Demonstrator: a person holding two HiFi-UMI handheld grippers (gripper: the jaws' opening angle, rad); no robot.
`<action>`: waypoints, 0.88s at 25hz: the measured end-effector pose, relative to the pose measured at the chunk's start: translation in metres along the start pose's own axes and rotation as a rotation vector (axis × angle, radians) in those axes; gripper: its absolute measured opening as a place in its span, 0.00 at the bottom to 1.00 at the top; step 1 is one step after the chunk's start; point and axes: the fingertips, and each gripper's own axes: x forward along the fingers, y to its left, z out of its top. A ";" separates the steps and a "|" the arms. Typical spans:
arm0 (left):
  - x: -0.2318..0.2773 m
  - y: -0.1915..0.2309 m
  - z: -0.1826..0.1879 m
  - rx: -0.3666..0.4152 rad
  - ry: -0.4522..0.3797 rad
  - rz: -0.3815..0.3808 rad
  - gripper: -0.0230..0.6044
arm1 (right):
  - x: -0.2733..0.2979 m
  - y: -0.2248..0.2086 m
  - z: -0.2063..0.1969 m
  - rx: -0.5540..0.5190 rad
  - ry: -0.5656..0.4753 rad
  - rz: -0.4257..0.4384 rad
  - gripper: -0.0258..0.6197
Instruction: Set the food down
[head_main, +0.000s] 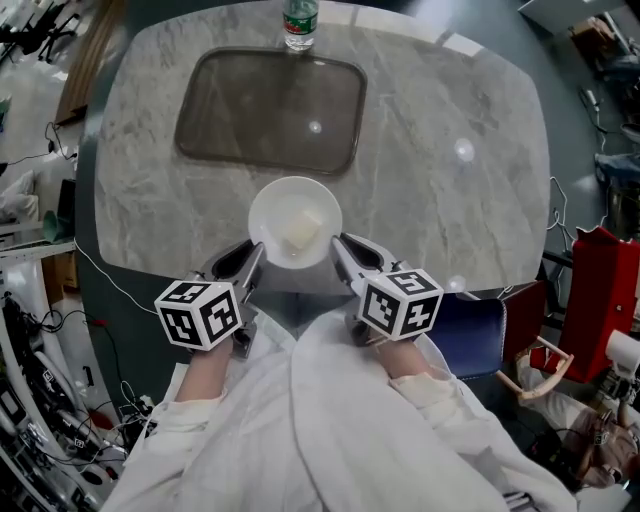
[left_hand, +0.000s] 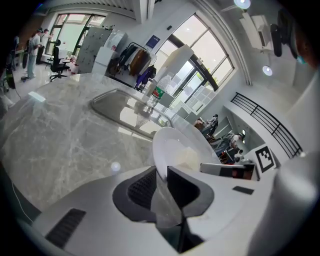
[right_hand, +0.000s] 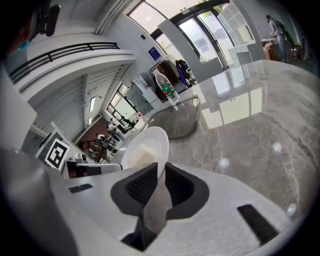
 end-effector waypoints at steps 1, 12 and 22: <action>0.002 0.002 0.003 0.004 0.004 -0.004 0.15 | 0.003 0.000 0.002 0.006 -0.005 -0.005 0.10; 0.028 0.030 0.076 0.071 0.031 -0.067 0.15 | 0.047 0.002 0.061 0.014 -0.052 -0.065 0.10; 0.052 0.066 0.130 0.120 0.057 -0.062 0.15 | 0.104 0.003 0.115 -0.027 -0.044 -0.090 0.10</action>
